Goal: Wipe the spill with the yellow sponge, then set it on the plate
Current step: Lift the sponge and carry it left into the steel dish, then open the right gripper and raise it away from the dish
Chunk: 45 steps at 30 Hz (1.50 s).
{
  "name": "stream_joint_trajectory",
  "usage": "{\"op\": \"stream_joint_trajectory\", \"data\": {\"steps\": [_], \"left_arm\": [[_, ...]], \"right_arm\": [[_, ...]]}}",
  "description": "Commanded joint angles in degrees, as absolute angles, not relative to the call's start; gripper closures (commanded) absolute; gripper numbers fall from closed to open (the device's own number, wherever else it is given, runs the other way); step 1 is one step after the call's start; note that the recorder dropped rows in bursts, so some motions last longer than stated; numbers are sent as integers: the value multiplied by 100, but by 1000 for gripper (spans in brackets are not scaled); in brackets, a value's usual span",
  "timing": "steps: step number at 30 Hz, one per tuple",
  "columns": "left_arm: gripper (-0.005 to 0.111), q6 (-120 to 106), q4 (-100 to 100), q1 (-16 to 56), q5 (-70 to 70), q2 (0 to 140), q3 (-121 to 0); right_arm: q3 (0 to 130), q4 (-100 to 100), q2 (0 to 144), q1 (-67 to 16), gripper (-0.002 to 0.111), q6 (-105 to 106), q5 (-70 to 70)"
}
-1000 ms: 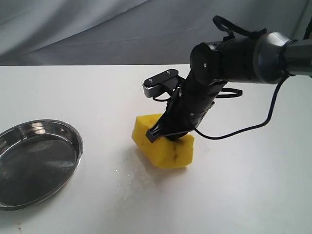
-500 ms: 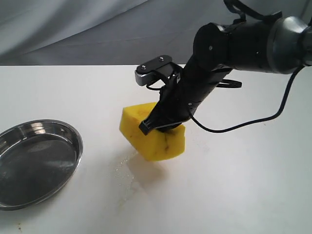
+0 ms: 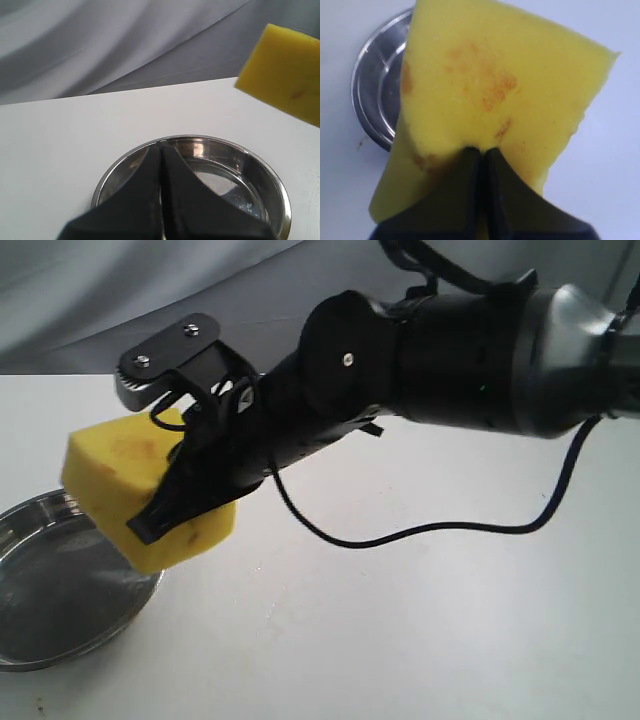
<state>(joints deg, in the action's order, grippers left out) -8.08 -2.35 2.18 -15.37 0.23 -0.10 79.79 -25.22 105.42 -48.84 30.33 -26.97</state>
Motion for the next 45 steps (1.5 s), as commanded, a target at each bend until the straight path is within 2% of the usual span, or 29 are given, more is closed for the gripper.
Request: {"op": "stream_joint_trajectory", "data": {"steps": [1,7,12,14,19,24,27,30,40,42,45], "left_arm": [[107,-802,-247,229,-1495,0,0],[107,-802,-247,229,-1495,0,0],[107,-802,-247,229,-1495,0,0],[107,-802,-247,229,-1495,0,0],[107,-802,-247,229,-1495,0,0],[107,-802,-247,229,-1495,0,0],[107,-802,-247,229,-1495,0,0],[107,-802,-247,229,-1495,0,0],[107,-802,-247,229,-1495,0,0],[107,-802,-247,229,-1495,0,0],[107,-802,-247,229,-1495,0,0]], "right_arm": [[8294,-2650,10868,-5329,108,3129,-2053],[9457,-2865,12046,-5547,108,3052,-2532],[9924,-2865,12615,-5547,106,2861,-2621],[9980,-2865,12641,-5547,90,2835,-2527],[9980,-2841,12625,-5547,60,2835,-2580],[9980,-2841,12568,-5547,50,2835,-2591],[9980,-2841,12425,-5547,50,2835,-2591],[9980,-2841,12200,-5520,56,2826,-2654],[9980,-2216,11577,-5019,100,2499,-4167],[9980,-2194,11564,-4820,107,2323,-4569],[9980,-2194,11564,-4447,108,2228,-5165]]}}
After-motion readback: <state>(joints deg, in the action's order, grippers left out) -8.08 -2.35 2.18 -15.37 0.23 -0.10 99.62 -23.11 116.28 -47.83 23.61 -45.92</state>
